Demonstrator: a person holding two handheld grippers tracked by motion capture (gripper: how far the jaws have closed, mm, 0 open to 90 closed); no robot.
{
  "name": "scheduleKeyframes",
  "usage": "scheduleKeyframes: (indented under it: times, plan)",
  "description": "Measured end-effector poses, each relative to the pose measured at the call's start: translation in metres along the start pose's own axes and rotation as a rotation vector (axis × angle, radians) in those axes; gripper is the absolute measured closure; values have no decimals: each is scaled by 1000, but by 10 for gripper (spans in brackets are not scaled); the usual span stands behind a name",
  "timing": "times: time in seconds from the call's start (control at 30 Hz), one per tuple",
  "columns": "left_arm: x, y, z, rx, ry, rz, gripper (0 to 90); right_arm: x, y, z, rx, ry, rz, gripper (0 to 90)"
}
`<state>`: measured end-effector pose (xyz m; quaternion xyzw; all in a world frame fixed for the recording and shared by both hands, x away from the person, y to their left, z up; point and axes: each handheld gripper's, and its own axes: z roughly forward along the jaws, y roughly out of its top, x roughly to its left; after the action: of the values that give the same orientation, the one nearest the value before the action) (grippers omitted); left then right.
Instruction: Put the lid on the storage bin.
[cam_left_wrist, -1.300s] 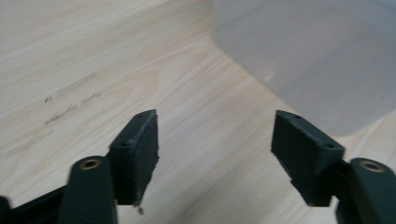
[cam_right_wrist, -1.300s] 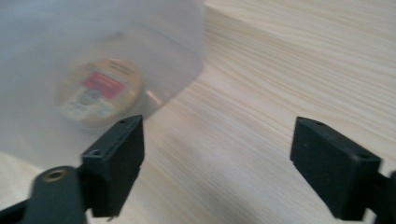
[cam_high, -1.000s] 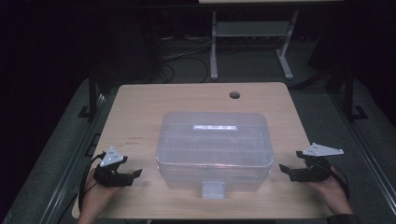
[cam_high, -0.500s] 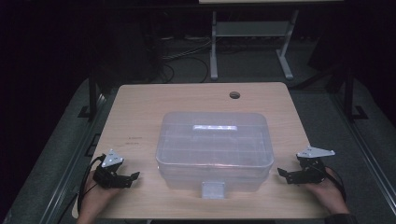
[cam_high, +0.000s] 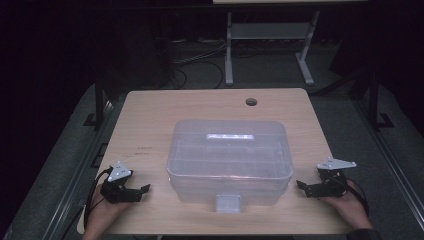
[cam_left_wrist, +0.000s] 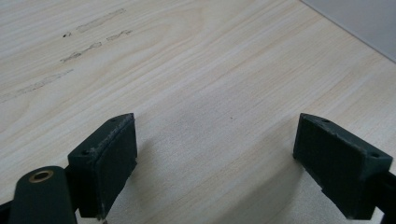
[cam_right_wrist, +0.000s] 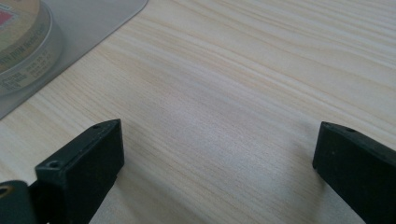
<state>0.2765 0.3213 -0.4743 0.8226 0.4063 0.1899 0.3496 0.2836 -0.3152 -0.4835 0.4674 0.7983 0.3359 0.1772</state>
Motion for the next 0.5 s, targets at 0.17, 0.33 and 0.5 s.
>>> scheduleKeyframes:
  times: [0.17, 0.33, 0.5]
  plan:
    - [1, 0, 0, 3, -8, -5, 129, 0, 0, 0, 1, 1, -1, 17]
    - [2, 0, 1, 6, -13, -13, 129, 0, 0, 0, 0, 2, -1, 17]
    - [2, 0, 1, 5, -14, -14, 128, 0, 0, 0, 0, 2, -1, 17]
